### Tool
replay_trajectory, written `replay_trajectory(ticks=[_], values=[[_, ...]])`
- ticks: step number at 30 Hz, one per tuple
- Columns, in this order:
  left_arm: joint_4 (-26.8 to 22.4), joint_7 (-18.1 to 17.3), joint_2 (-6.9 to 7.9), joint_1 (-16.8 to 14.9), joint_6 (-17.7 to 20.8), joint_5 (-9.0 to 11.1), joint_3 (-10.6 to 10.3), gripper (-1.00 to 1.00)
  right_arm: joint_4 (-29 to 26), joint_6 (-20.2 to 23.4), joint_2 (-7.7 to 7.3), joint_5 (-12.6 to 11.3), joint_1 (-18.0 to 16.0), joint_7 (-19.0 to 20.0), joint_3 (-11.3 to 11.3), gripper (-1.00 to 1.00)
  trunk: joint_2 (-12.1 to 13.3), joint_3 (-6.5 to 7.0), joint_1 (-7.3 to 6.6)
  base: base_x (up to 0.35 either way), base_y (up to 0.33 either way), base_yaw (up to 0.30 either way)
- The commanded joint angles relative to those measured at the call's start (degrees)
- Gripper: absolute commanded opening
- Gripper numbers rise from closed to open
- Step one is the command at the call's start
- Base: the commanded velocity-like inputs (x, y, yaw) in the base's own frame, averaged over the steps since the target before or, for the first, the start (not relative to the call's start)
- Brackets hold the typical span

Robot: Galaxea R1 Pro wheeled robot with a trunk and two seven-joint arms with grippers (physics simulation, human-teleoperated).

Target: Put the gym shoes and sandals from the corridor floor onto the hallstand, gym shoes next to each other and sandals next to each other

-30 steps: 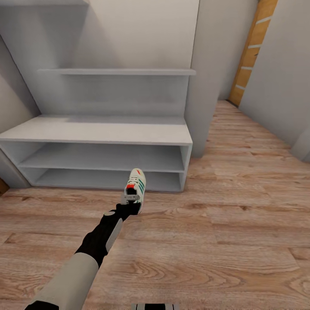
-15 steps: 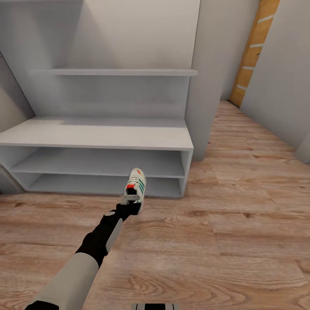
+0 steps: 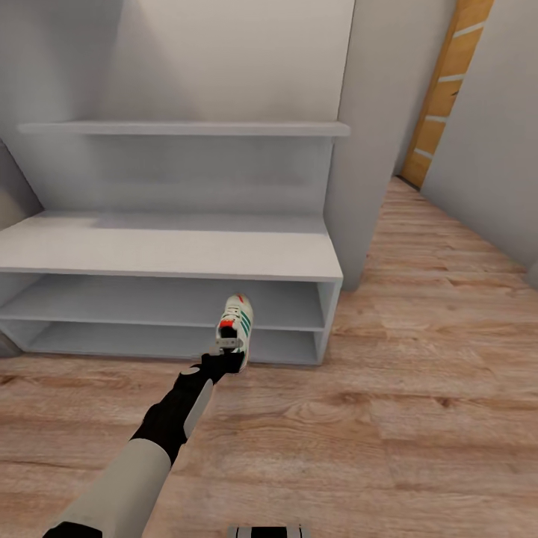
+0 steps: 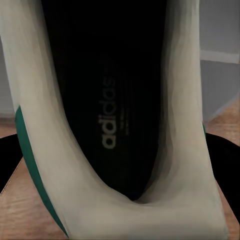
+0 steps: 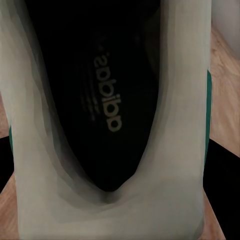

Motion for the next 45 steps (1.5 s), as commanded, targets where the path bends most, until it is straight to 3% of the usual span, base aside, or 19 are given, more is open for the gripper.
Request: replay_trajectory(ticks=[1, 20, 45], values=[[-0.09, 0.04, 0.02, -0.02, 0.32, 0.53, -0.05, -1.0, -0.05, 0.26, -0.01, 0.23, -0.05, 0.0, 0.0, -1.0, -0.02, -0.05, 0.02, 0.344, -0.082, 0.0], [-0.06, 0.04, 0.06, -0.02, 0.3, 0.53, -0.08, -1.0, -0.06, 0.26, 0.02, 0.23, -0.05, 0.0, 0.02, -1.0, -0.02, -0.05, 0.02, 0.337, -0.16, 0.0], [-0.03, 0.03, 0.08, -0.02, -0.53, 0.53, -0.05, -1.0, -0.06, 0.26, 0.07, 0.23, -0.05, 0.0, 0.02, -1.0, -0.02, -0.05, 0.02, 0.108, -0.011, 0.0]])
